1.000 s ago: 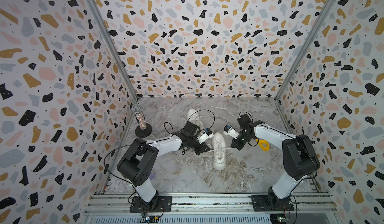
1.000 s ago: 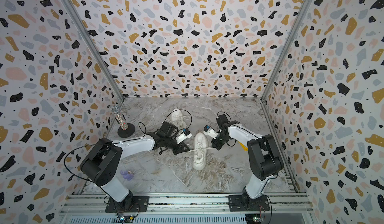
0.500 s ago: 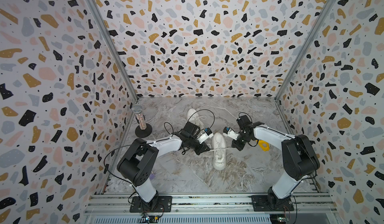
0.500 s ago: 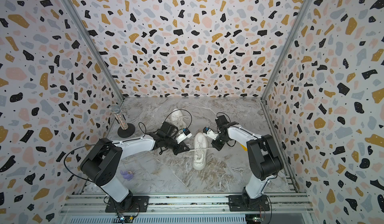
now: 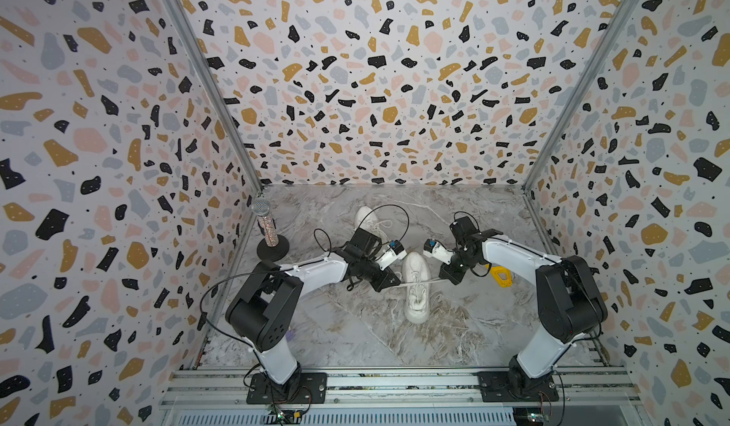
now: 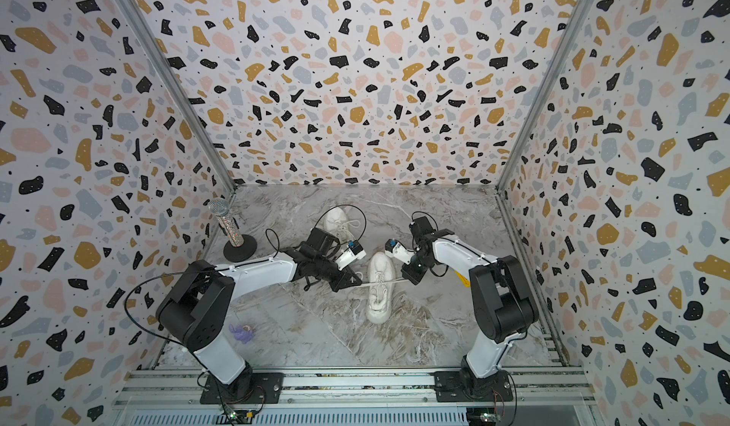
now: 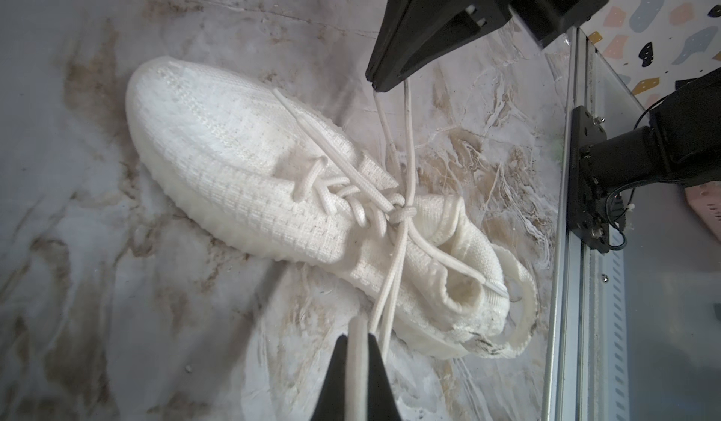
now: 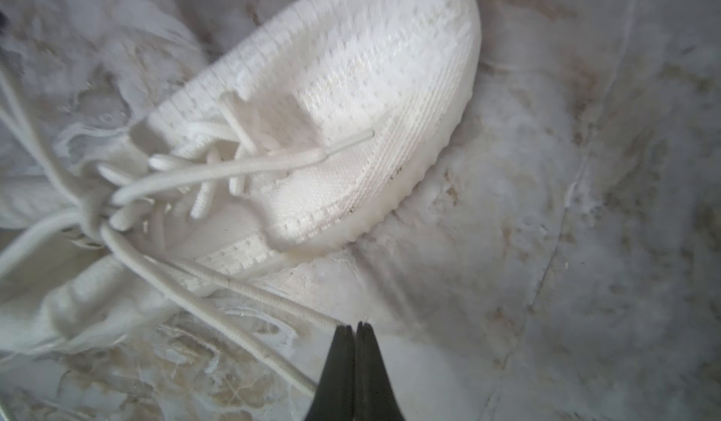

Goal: Tie the shoes
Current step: Reset both arms

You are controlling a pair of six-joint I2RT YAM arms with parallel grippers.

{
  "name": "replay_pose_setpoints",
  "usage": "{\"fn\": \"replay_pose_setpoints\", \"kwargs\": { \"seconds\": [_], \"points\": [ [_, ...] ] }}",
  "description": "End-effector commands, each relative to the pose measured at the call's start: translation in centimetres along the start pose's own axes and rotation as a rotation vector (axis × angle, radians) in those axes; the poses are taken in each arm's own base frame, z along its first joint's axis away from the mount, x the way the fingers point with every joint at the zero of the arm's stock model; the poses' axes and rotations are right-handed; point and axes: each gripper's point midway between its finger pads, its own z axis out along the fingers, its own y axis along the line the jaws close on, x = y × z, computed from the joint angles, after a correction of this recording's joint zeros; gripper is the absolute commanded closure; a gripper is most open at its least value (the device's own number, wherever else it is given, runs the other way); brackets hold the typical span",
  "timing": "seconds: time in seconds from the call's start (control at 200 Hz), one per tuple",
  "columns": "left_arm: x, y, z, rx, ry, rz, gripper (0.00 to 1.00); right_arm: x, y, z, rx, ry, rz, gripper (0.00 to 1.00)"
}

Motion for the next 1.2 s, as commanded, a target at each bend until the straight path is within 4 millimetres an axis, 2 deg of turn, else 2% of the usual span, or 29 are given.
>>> {"fn": "replay_pose_setpoints", "kwargs": {
  "seconds": [0.0,0.05,0.19,0.27,0.446,0.546,0.701,0.836,0.926,0.956,0.981,1.101,1.121,1.161,1.191],
  "points": [
    [-0.5,-0.5,-0.4,0.04,-0.001,-0.045,0.94,-1.8,1.6,-1.7,-0.104,-0.068,0.048,0.86],
    [-0.9,-0.9,-0.9,0.042,-0.016,-0.026,0.88,-2.2,1.9,-2.4,-0.116,-0.086,0.048,0.81],
    [-2.0,-2.1,-2.9,0.045,-0.055,0.031,0.61,-3.4,2.3,-4.8,-0.14,-0.163,0.042,0.7],
    [-2.5,-2.1,-4.2,0.029,-0.058,0.051,0.5,-4.2,2.2,-6.5,-0.135,-0.214,0.04,0.65],
    [-3.4,-0.7,-7.8,-0.013,-0.078,0.032,0.42,-4.6,0.3,-10.2,-0.034,-0.289,0.058,0.6],
    [-3.6,0.5,-10.4,-0.065,-0.075,0.031,0.4,-3.8,-2.0,-12.5,0.1,-0.304,0.095,0.52],
    [-3.8,3.4,-15.3,-0.239,-0.108,0.009,0.29,-1.1,-6.6,-15.5,0.417,-0.267,0.179,0.41],
    [-3.2,6.2,-20.0,-0.414,-0.158,-0.023,0.19,1.0,-9.6,-18.0,0.671,-0.282,0.239,0.36],
    [-2.5,8.9,-23.5,-0.57,-0.213,-0.093,0.12,2.3,-11.6,-19.7,0.865,-0.323,0.31,0.15],
    [-2.1,9.9,-24.6,-0.63,-0.243,-0.131,0.07,2.7,-12.0,-20.1,0.917,-0.338,0.325,0.04],
    [-1.5,10.9,-25.7,-0.687,-0.266,-0.164,0.01,2.9,-12.4,-20.5,0.958,-0.366,0.349,0.0],
    [1.3,14.7,-29.5,-0.93,-0.407,-0.297,0.0,4.5,-13.3,-19.6,1.033,-0.491,0.483,0.0],
    [2.1,15.1,-29.7,-0.952,-0.422,-0.335,0.0,4.8,-13.5,-19.3,1.041,-0.513,0.518,0.0],
    [2.5,15.9,-30.6,-0.986,-0.49,-0.361,0.0,5.2,-13.7,-18.4,1.034,-0.549,0.562,0.0],
    [2.9,16.1,-30.6,-0.982,-0.522,-0.365,0.0,5.4,-13.6,-17.5,1.011,-0.564,0.567,0.0]
  ]
}}
